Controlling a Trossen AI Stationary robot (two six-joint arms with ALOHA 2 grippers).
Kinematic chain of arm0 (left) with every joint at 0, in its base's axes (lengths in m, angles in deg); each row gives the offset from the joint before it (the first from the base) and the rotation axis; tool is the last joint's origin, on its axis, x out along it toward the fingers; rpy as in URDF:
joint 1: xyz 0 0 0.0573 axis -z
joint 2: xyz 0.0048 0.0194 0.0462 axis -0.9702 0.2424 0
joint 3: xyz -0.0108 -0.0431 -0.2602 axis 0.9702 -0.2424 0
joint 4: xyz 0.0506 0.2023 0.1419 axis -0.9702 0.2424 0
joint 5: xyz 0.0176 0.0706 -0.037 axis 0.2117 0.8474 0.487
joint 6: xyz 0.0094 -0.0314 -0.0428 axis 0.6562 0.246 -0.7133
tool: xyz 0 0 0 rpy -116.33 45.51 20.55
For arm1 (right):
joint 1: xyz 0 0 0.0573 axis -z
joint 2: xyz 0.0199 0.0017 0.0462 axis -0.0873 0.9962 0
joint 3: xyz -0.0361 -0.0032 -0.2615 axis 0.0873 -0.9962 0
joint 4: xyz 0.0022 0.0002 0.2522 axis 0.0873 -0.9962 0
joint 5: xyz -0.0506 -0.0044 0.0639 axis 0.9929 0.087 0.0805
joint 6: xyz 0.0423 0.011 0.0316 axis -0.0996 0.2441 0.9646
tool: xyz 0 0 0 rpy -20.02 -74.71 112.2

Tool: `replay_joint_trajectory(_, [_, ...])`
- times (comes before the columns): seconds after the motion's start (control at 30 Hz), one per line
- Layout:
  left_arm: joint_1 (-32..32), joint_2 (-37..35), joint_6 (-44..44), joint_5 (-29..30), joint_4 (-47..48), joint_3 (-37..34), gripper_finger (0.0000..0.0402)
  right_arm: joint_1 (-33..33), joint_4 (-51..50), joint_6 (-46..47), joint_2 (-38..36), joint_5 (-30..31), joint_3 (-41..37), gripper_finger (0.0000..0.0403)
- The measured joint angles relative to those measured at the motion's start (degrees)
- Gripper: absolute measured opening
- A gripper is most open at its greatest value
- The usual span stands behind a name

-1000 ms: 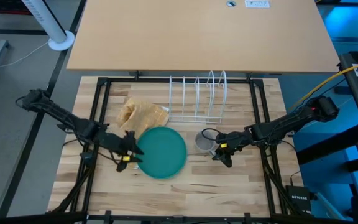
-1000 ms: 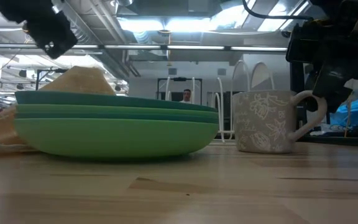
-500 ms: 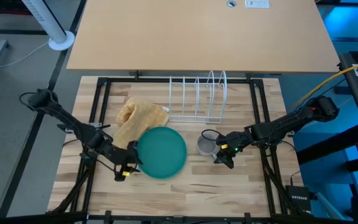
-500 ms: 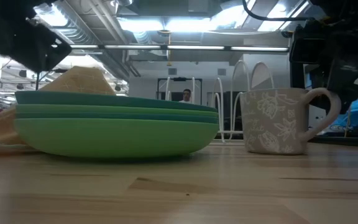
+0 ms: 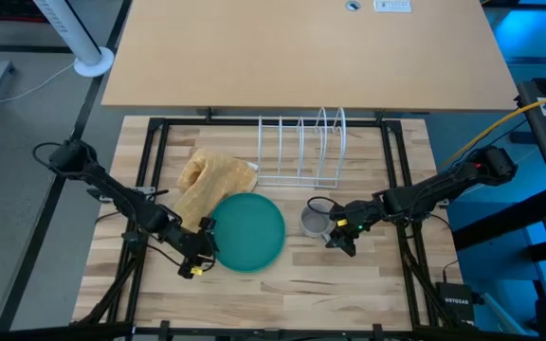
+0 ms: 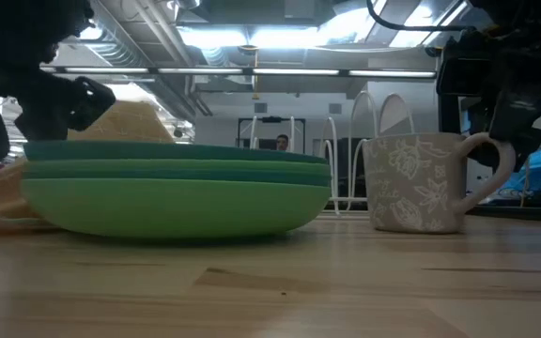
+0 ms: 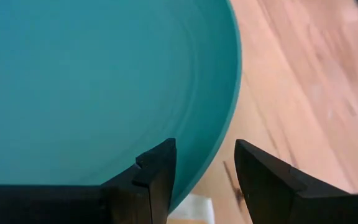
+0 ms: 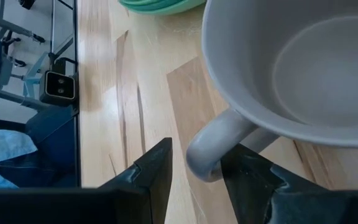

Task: Sort dishes
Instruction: Put the blue plate into the dish rack

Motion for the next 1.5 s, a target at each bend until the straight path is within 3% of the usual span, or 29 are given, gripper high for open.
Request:
replay_joint_trajectory(0.17, [-0.1,1.6,3.3,0.6,-0.1,0.0,0.0155,0.0,0.0,0.0,0.0,0.3,0.0,0.0143])
replay_joint_trajectory(0.43, [-0.1,1.9,6.2,3.4,0.2,0.0,0.0148,0.0,0.0,1.1,0.0,0.4,0.0,0.0189])
replay_joint_trajectory(0.9, [-0.1,1.8,2.0,4.4,-0.2,0.0,0.0009,0.0,0.0,1.4,0.0,-4.8,0.0,0.0195])
replay_joint_trajectory(1.5, [-0.1,-0.8,-3.1,3.5,-10.2,0.0,0.0004,0.0,0.0,1.4,0.0,-6.3,0.0,0.0195])
